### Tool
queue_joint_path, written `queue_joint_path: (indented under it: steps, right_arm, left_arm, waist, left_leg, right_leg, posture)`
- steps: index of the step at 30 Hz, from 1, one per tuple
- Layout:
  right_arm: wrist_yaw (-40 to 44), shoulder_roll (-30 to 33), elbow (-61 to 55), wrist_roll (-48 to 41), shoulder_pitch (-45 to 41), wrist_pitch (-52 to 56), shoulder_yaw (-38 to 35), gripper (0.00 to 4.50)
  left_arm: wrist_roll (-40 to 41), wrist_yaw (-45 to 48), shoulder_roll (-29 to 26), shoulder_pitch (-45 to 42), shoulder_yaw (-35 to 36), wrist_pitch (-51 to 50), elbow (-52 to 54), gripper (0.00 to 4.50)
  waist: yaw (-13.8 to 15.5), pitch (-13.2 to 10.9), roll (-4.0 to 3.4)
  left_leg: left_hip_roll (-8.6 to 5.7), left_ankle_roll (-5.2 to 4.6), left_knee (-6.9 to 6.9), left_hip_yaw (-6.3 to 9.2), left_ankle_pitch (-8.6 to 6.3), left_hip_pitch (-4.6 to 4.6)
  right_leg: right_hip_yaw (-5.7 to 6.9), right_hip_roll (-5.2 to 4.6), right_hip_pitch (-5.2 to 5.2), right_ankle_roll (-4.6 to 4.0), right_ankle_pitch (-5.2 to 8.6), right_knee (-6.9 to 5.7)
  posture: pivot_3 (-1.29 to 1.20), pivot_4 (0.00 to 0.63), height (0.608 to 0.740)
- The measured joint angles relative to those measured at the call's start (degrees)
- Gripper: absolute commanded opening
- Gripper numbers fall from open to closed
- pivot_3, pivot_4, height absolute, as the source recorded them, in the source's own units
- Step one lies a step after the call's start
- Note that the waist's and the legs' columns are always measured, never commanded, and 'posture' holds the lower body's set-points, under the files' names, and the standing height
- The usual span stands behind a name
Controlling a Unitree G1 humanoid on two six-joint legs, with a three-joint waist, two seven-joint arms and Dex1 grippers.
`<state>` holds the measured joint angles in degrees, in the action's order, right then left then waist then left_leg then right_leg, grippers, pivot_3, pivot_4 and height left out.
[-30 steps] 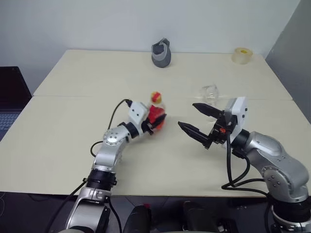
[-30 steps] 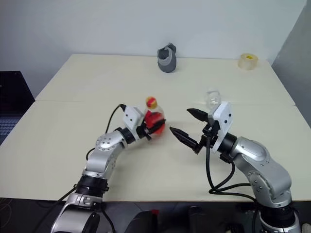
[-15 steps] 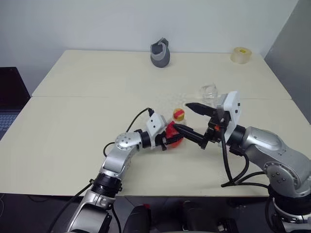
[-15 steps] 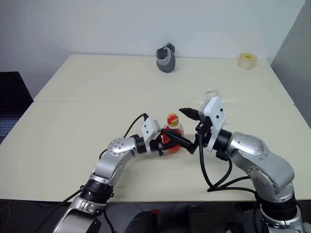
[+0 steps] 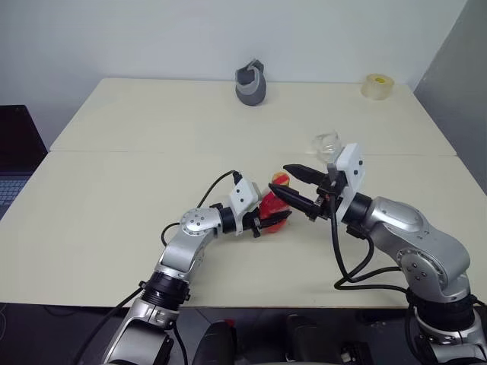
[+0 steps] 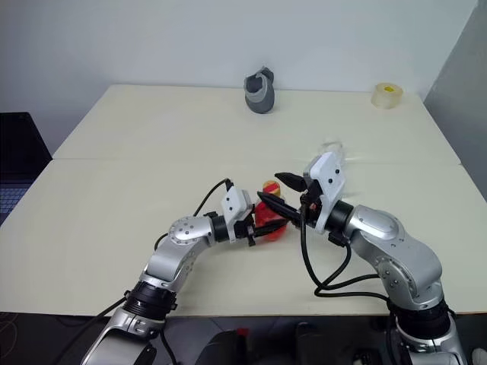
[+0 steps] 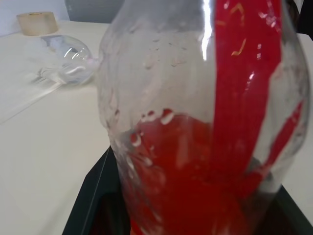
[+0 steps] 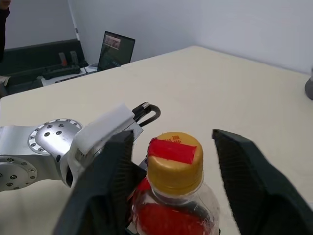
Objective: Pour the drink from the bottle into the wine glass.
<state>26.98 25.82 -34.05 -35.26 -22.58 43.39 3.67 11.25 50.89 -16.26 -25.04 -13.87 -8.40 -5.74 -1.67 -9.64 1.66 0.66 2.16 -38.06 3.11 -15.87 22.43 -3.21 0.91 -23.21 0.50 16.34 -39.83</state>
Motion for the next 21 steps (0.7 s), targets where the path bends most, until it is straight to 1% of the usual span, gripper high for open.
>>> queue_joint_path:
  steps: [1,2,6,8,11,14,15,16,18,21]
  right_arm:
    - [0.44,0.07,0.16,0.17,-0.21,-0.20,0.14,1.29]
    - [0.70,0.22,0.33,0.31,-0.28,-0.35,0.24,1.12]
    - [2.87,1.30,1.16,0.77,-0.57,-1.14,0.60,1.13]
    - [5.47,3.13,2.35,1.32,-1.37,-2.56,1.24,1.13]
    - [12.77,7.01,6.50,2.03,-4.27,-5.84,2.61,1.13]
    - [24.15,12.44,12.62,2.74,-9.04,-10.01,4.42,1.08]
    - [27.79,14.07,14.54,3.19,-10.19,-11.53,5.29,0.86]
    - [31.06,15.08,16.43,3.67,-11.52,-12.99,5.99,0.52]
    - [36.18,16.02,19.42,3.96,-13.94,-14.99,7.14,0.00]
    - [39.29,16.18,21.27,4.18,-15.40,-14.84,7.29,0.00]
  left_arm:
    - [0.00,-0.06,-0.01,0.01,-0.06,0.01,0.00,1.92]
    - [0.00,-0.11,-0.05,0.02,-0.06,0.01,0.00,1.92]
    - [0.00,-0.03,-0.37,0.33,-0.27,0.01,0.18,1.89]
    - [0.00,0.28,-0.47,0.36,-0.41,0.00,0.19,1.89]
    - [0.00,1.33,-0.80,0.35,-0.56,-0.03,0.21,1.88]
    - [0.17,3.74,-1.57,0.37,-1.67,-0.52,0.77,1.82]
    - [0.20,4.24,-1.70,0.34,-1.67,-0.82,0.87,1.79]
    - [0.21,4.74,-1.88,0.29,-1.66,-0.87,0.88,1.78]
    - [0.21,5.48,-2.39,0.02,-1.71,-0.97,0.88,1.76]
    - [0.15,6.13,-2.47,-0.12,-1.82,-0.96,0.88,1.75]
  waist:
    - [0.00,0.00,0.00]
    - [0.00,0.00,0.00]
    - [0.00,0.00,0.00]
    - [0.00,-0.01,-0.02]
    - [-0.02,-0.02,-0.03]
    - [-0.02,-0.05,-0.05]
    - [0.00,-0.05,-0.05]
    - [0.00,-0.05,-0.05]
    - [-0.02,-0.04,-0.05]
    - [0.02,-0.05,-0.05]
  left_leg:
    - [0.00,0.00,0.00,0.00,0.00,0.00]
    - [0.01,0.00,0.00,0.01,0.00,0.00]
    - [0.00,0.00,0.00,0.00,0.00,0.00]
    - [-0.01,0.00,-0.01,0.00,0.00,0.00]
    - [-0.02,-0.01,0.00,-0.01,0.00,-0.01]
    - [-0.02,-0.02,0.00,-0.01,0.00,0.01]
    - [-0.01,-0.02,-0.01,0.01,0.00,0.06]
    - [0.00,-0.02,-0.01,0.00,0.00,0.08]
    - [0.03,-0.02,0.00,0.04,0.00,0.08]
    - [0.03,-0.02,-0.01,0.14,0.00,0.11]
  right_leg:
    - [0.00,0.00,0.00,0.00,0.00,0.00]
    - [0.01,0.00,0.00,0.00,0.00,0.00]
    - [0.00,0.00,0.00,0.00,0.00,0.00]
    - [0.01,0.00,0.00,0.00,0.00,0.00]
    - [0.04,0.00,0.00,0.00,0.00,0.02]
    - [0.36,0.01,0.02,-0.01,0.00,0.07]
    - [0.50,0.01,0.03,-0.01,0.00,0.12]
    - [0.54,0.00,0.03,-0.02,-0.01,0.15]
    - [0.59,0.01,0.04,-0.02,-0.01,0.14]
    - [0.62,-0.01,0.04,-0.03,-0.01,0.14]
  posture:
    - [0.00,0.150,0.740]
    - [0.00,0.150,0.740]
    - [0.00,0.150,0.740]
    - [0.00,0.150,0.740]
    - [0.00,0.150,0.740]
    - [0.00,0.150,0.740]
    - [0.00,0.150,0.740]
    - [0.00,0.150,0.740]
    - [0.00,0.150,0.740]
    - [0.00,0.150,0.740]
